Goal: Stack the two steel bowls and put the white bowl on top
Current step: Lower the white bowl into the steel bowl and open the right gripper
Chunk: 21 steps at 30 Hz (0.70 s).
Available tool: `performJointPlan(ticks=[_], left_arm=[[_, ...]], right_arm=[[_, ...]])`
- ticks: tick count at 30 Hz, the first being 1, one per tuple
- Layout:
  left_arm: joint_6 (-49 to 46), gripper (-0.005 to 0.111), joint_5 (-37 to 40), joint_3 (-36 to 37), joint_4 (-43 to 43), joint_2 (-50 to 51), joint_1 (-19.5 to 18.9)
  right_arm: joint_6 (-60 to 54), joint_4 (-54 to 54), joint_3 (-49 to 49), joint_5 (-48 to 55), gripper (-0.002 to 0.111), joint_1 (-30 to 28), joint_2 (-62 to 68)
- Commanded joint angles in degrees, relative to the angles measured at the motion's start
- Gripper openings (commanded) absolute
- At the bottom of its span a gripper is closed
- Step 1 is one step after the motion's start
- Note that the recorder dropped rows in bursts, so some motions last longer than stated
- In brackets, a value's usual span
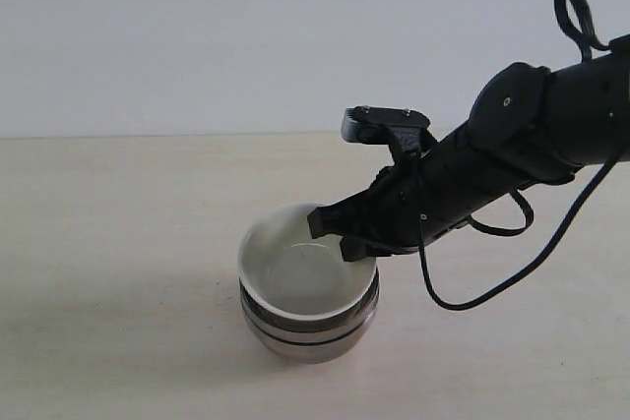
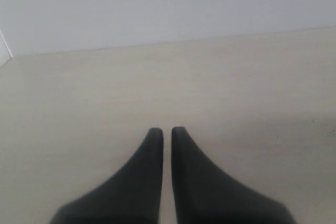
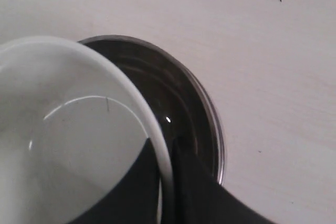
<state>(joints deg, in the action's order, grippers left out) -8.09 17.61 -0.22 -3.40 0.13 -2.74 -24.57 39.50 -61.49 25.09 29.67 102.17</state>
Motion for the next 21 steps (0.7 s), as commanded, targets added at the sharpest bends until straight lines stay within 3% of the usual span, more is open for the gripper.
performJointPlan(ticks=[1,17,21], left_arm=[[0.67,0.004,-0.01,0.22,-0.57,-0.13,-0.17],[0.67,0.004,-0.01,0.22,-0.57,-0.13,-0.17],[0.67,0.004,-0.01,0.22,-0.57,-0.13,-0.17]], right_arm=[[0.2,-0.01,-0.31,-1.72,0.0,0.07,1.22],[-1.09,-0.01,-0.42,-1.76,0.0,0.07,0.87],[-1.09,-0.01,-0.42,-1.76,0.019,0.07,0.87]])
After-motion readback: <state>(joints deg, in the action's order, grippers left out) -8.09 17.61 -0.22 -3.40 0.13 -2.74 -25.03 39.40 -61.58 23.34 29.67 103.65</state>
